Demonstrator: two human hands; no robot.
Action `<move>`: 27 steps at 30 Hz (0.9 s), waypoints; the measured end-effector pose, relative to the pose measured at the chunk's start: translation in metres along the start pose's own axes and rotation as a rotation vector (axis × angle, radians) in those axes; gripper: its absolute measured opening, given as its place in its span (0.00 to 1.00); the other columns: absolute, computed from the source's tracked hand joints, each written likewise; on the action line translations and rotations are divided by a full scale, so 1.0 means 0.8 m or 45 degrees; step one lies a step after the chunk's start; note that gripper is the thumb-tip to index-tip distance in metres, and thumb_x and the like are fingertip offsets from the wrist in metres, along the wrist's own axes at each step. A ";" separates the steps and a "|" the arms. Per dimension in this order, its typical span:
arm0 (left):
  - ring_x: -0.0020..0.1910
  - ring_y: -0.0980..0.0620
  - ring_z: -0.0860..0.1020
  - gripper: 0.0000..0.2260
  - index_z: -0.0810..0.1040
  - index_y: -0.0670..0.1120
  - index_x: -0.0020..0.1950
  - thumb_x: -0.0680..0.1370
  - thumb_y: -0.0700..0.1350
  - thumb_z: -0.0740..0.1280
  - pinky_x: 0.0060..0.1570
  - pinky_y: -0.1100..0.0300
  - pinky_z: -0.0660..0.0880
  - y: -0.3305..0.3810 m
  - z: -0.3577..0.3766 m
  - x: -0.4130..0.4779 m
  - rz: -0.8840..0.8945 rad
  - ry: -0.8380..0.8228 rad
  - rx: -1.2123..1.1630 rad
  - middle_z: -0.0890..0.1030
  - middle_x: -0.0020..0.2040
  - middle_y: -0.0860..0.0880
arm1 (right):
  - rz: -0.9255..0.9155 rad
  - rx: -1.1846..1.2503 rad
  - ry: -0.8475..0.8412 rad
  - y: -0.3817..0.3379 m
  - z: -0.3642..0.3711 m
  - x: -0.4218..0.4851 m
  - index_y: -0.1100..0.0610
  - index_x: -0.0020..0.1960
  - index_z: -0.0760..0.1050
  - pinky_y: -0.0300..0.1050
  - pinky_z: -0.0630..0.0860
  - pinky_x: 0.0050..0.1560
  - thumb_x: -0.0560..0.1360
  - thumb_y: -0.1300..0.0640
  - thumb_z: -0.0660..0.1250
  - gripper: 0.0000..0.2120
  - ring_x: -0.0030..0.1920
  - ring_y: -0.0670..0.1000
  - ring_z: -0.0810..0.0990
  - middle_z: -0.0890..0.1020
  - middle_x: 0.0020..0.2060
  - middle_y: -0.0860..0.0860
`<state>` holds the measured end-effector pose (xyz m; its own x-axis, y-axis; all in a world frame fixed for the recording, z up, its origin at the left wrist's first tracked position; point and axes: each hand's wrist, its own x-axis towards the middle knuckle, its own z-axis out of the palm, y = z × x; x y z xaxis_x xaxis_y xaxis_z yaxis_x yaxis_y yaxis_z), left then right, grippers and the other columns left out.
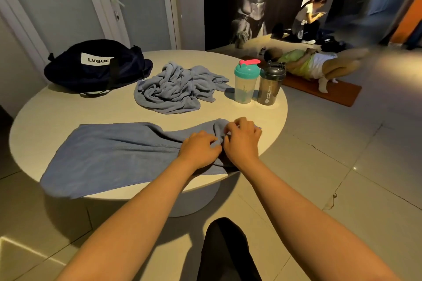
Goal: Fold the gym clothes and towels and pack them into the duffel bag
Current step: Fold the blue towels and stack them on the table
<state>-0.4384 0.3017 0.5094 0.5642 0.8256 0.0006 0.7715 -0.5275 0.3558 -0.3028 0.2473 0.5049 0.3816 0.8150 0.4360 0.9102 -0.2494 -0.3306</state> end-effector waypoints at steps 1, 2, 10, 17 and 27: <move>0.64 0.42 0.73 0.14 0.80 0.53 0.59 0.83 0.54 0.58 0.61 0.47 0.70 0.001 -0.001 0.001 0.008 0.081 -0.052 0.78 0.62 0.48 | -0.025 0.008 -0.109 -0.001 0.001 0.003 0.55 0.54 0.77 0.48 0.53 0.48 0.76 0.58 0.62 0.09 0.55 0.60 0.73 0.76 0.52 0.55; 0.63 0.43 0.73 0.14 0.80 0.53 0.61 0.83 0.52 0.57 0.62 0.47 0.69 -0.001 -0.001 0.005 0.008 0.117 -0.035 0.78 0.62 0.48 | -0.009 0.006 -0.257 -0.002 0.002 0.006 0.55 0.58 0.76 0.50 0.57 0.50 0.78 0.57 0.61 0.11 0.57 0.60 0.73 0.77 0.54 0.56; 0.80 0.39 0.47 0.35 0.54 0.59 0.81 0.78 0.70 0.58 0.75 0.41 0.50 -0.053 -0.019 0.040 -0.307 -0.239 0.125 0.44 0.83 0.46 | 0.406 -0.219 -0.668 0.011 0.004 0.041 0.54 0.79 0.57 0.73 0.33 0.71 0.78 0.49 0.59 0.31 0.78 0.67 0.42 0.52 0.79 0.63; 0.61 0.43 0.77 0.16 0.73 0.54 0.70 0.83 0.53 0.61 0.61 0.50 0.60 -0.049 -0.021 0.067 -0.107 0.116 -0.027 0.82 0.58 0.49 | 0.033 0.034 -0.397 -0.011 0.024 0.057 0.57 0.66 0.71 0.51 0.67 0.47 0.83 0.53 0.55 0.15 0.50 0.63 0.76 0.74 0.58 0.59; 0.55 0.41 0.74 0.08 0.76 0.46 0.60 0.82 0.44 0.63 0.51 0.52 0.68 -0.067 -0.022 0.084 -0.045 0.282 -0.043 0.80 0.55 0.43 | 0.040 0.005 -0.397 -0.037 0.047 0.079 0.52 0.61 0.75 0.56 0.60 0.61 0.78 0.60 0.61 0.14 0.51 0.61 0.76 0.73 0.55 0.55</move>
<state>-0.4468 0.3892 0.5065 0.4561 0.8691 0.1914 0.7772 -0.4938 0.3901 -0.3114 0.3259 0.5110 0.3415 0.9281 0.1482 0.8978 -0.2755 -0.3437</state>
